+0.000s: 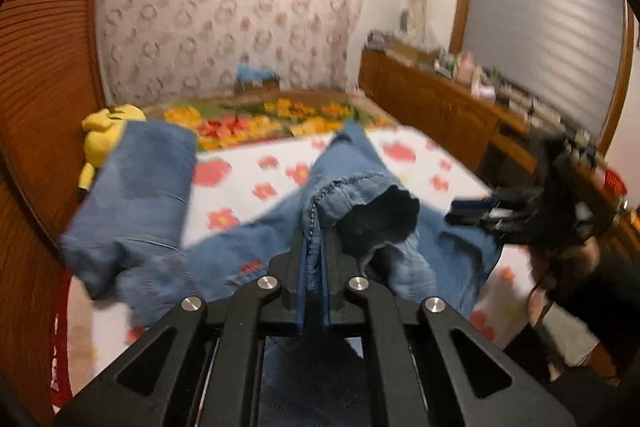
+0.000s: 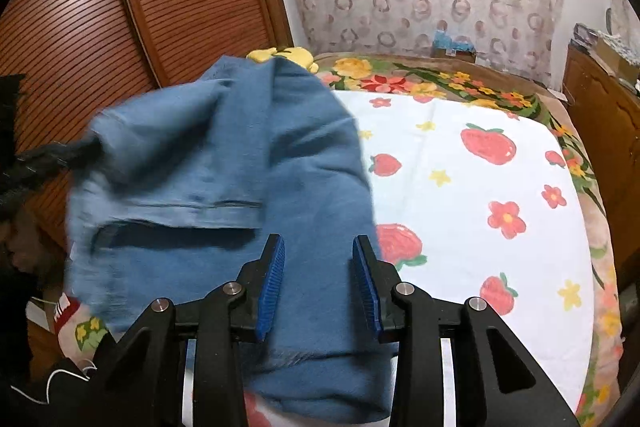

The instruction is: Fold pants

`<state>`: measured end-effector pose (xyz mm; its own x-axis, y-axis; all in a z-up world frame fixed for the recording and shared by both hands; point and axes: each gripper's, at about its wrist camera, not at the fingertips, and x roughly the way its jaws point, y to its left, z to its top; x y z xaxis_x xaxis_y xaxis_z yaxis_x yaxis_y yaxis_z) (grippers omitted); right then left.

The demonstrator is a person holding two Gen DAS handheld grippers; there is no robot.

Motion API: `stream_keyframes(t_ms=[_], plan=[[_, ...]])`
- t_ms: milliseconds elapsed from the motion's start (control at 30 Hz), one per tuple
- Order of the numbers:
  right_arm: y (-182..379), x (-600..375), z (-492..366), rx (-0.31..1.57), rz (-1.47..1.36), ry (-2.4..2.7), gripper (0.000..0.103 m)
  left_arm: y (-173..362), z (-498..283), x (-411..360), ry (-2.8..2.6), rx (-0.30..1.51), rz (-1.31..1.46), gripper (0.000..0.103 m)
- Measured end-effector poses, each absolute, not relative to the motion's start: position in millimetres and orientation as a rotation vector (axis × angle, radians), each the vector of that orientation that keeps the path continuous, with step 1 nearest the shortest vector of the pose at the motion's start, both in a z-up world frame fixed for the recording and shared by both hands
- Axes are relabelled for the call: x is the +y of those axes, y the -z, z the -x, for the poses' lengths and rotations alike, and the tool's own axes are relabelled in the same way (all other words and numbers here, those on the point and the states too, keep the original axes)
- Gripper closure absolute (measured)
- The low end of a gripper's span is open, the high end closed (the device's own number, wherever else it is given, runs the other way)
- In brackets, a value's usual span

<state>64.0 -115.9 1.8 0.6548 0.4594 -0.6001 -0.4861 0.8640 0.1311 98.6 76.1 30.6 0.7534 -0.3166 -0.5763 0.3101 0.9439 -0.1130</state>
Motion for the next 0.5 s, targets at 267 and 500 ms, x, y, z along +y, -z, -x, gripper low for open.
stream_keyframes(t_ms=[267, 500], plan=[[-4.5, -91.9, -52.8, 0.652, 0.059, -0.581, 0.066, -22.9, -95.1, 151.2, 0.168, 0.702, 0.028, 0.096], [3.0, -93.3, -64.0, 0.654, 0.098, -0.61, 0.066, 12.9, -88.8, 174.5, 0.092, 0.753, 0.057, 0.055]])
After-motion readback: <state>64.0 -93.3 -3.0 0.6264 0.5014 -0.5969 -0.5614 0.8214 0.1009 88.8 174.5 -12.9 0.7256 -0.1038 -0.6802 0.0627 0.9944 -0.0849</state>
